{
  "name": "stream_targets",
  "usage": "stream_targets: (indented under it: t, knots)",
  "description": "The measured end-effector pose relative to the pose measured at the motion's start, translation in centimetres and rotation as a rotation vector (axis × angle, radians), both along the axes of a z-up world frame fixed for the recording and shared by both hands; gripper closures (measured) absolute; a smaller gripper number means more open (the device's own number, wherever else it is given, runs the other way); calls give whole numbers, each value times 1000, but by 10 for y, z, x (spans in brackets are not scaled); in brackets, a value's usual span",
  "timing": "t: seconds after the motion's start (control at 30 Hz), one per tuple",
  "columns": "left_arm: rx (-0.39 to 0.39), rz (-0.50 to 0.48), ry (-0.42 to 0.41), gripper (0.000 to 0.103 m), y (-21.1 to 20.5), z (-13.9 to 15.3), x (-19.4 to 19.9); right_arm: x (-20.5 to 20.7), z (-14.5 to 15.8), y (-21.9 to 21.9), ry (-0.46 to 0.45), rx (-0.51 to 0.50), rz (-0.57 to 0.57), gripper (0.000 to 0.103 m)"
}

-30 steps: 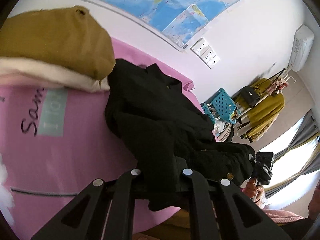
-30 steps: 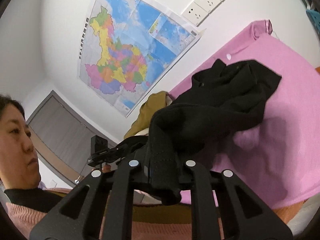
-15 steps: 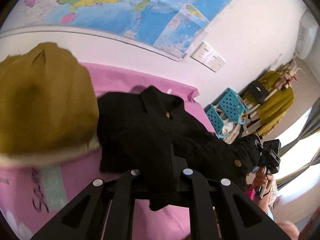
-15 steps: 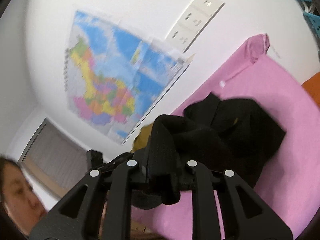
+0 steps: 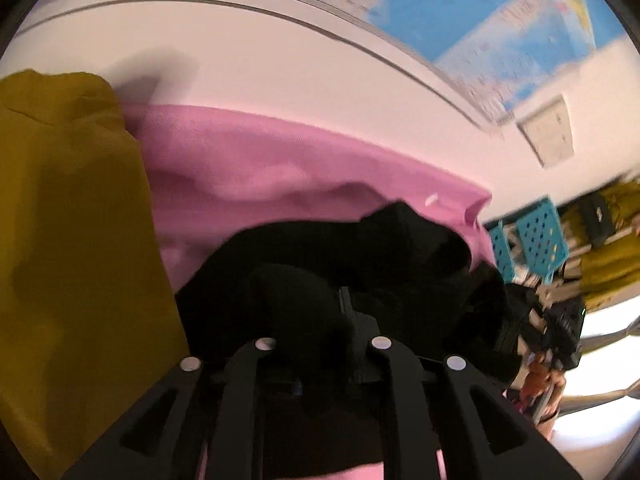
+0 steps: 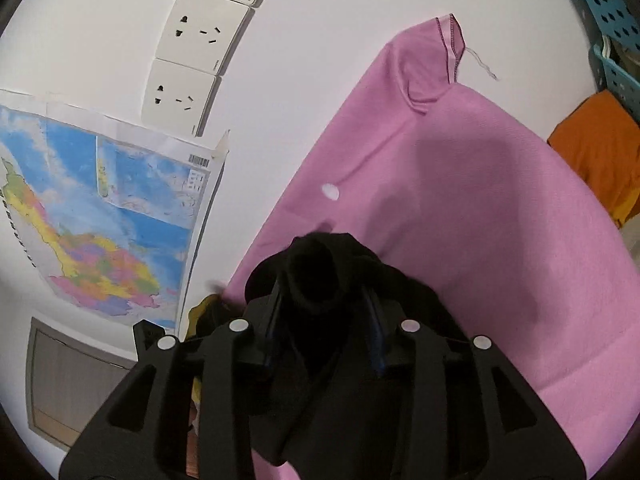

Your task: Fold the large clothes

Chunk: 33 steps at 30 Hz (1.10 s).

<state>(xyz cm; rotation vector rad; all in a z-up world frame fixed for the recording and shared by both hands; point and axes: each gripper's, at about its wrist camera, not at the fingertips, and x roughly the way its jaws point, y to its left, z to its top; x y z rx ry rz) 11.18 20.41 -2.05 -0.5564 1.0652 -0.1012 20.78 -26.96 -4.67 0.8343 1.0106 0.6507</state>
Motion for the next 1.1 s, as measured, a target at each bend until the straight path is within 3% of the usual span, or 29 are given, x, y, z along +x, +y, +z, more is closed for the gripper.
stream_targets:
  t: [0.03, 0.1, 0.17, 0.27, 0.37, 0.5, 0.63, 0.73, 0.83, 0.9, 1.1]
  knots:
    - [-14, 9, -18, 81, 4, 2, -1, -1, 2, 0, -13, -6, 2, 63]
    - [-20, 16, -93, 62, 12, 10, -12, -8, 13, 3, -69, -54, 13, 53]
    - [11, -7, -160, 60, 10, 20, -29, -22, 30, 6, -156, -111, 5, 36]
    - [91, -87, -248, 49, -6, 32, -55, -45, 52, 17, -282, -175, 47, 35]
    - [244, -198, -267, 47, -45, 32, -69, -66, 59, 55, -364, -278, 185, 35]
    - [391, -323, -256, 43, -99, 17, -69, -79, 45, 117, -412, -469, 328, 35]
    - [436, -375, -213, 43, -130, -3, -54, -72, 20, 155, -389, -595, 378, 36]
    - [476, -361, -199, 44, -142, -17, -47, -67, 5, 168, -397, -682, 381, 62]
    - [487, -346, -211, 63, -143, -22, -43, -68, 1, 170, -418, -677, 397, 88]
    - [503, -343, -217, 75, -149, -23, -42, -71, 8, 166, -458, -677, 379, 94]
    - [579, -302, -290, 86, -159, -9, -40, -59, 47, 147, -556, -611, 211, 97]
